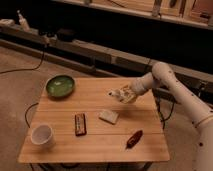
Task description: Stand the bottle upright
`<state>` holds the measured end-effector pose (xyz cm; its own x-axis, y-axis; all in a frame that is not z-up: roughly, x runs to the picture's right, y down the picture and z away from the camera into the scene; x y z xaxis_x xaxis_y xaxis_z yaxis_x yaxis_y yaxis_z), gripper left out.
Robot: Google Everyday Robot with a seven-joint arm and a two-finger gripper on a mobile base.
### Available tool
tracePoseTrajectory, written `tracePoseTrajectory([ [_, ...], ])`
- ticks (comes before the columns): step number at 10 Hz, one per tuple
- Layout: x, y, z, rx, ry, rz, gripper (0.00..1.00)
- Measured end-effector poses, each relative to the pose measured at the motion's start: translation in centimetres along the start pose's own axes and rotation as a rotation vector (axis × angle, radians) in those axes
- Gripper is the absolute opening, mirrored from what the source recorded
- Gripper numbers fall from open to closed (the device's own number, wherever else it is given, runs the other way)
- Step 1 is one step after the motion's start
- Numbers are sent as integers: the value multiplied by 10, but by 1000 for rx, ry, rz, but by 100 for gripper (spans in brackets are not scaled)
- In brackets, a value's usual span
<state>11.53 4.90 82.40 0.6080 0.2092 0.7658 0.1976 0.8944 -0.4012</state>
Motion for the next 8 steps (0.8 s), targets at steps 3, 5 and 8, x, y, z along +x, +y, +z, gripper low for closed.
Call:
tracePoseTrajectory([
  [3, -19, 12, 17, -14, -225, -29, 41],
  [5, -18, 17, 28, -30, -302, -27, 41],
  [8, -11, 18, 43, -62, -391, -9, 41],
])
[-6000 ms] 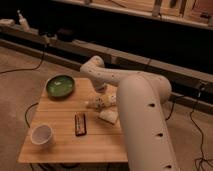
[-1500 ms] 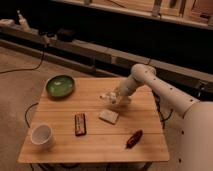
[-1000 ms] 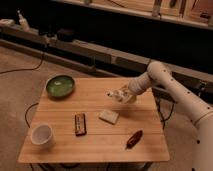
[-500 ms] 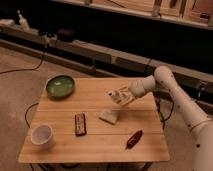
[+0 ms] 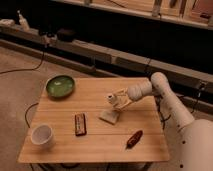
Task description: Stand the bottle upright
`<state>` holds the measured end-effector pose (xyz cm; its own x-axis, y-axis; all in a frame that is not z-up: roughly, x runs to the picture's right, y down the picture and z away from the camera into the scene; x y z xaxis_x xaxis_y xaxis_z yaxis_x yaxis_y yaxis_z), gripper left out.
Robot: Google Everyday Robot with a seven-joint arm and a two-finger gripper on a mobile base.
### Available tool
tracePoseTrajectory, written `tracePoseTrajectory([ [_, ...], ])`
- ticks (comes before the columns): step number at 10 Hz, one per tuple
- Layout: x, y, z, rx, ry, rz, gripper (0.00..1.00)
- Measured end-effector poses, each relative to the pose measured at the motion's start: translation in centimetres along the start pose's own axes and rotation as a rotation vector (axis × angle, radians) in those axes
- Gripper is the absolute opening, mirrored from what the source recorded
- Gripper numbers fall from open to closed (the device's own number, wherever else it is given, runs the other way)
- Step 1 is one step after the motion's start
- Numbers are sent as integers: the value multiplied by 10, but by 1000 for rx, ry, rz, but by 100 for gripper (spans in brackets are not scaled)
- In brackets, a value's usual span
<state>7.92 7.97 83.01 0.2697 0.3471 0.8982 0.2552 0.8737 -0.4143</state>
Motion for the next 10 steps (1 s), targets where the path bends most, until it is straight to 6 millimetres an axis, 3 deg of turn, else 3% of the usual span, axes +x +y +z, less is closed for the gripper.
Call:
tracePoseTrajectory([
  [7, 14, -10, -11, 61, -152, 15, 41],
  [10, 24, -25, -22, 179, -177, 21, 41],
])
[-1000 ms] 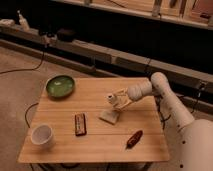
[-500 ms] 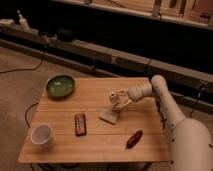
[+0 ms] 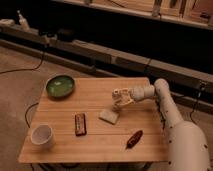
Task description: Stand the bottle upright
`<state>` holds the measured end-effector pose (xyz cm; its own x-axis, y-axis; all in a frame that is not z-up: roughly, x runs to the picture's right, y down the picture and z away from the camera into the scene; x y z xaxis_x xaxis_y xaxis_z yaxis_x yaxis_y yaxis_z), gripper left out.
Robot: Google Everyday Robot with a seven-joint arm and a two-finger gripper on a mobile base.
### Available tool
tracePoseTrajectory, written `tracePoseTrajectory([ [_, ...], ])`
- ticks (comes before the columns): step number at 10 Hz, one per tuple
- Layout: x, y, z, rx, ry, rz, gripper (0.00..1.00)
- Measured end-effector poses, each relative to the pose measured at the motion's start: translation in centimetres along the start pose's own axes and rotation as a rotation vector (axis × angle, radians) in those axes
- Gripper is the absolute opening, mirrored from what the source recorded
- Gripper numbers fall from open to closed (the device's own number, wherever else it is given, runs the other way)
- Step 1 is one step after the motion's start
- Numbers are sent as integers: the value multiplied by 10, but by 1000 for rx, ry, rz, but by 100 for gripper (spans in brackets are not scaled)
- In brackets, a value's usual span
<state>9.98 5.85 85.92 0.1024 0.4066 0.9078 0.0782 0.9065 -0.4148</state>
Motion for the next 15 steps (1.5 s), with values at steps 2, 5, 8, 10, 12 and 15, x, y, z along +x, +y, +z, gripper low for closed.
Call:
tracePoseTrajectory([
  [2, -3, -23, -6, 108, -16, -24, 41],
  [5, -15, -39, -11, 204, -76, -34, 41],
  [8, -7, -26, 2, 175, -117, 41, 41],
  [10, -1, -16, 15, 107, -93, 98, 41],
  [12, -5, -14, 18, 77, -98, 124, 41],
  [15, -9, -15, 20, 52, -145, 165, 41],
])
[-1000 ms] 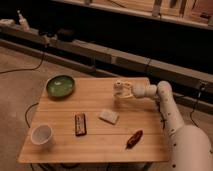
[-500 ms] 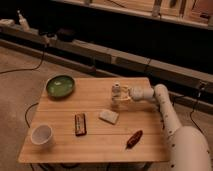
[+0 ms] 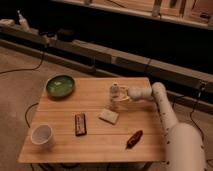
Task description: Stand the bottle upright
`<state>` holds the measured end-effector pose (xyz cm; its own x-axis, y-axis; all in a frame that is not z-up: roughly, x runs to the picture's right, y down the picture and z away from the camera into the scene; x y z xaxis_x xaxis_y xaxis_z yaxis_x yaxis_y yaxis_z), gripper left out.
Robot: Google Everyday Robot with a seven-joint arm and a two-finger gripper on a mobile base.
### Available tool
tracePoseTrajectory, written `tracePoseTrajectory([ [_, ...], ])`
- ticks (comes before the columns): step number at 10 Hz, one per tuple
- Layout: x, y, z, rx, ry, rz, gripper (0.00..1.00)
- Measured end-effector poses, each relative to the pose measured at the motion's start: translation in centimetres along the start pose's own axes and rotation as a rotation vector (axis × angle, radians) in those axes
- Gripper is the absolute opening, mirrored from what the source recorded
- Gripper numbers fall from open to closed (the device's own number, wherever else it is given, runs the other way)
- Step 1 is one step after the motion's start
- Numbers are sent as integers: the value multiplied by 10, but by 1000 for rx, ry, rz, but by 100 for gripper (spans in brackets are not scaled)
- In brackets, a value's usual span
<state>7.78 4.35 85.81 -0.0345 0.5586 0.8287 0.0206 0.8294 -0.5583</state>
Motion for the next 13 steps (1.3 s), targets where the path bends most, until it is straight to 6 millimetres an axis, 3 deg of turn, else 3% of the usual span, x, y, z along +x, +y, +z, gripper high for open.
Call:
tracePoseTrajectory([
  [3, 6, -3, 4, -16, -14, 29, 44],
  [7, 10, -7, 4, -23, -14, 14, 78],
  [13, 25, -10, 4, -33, 10, 24, 80],
])
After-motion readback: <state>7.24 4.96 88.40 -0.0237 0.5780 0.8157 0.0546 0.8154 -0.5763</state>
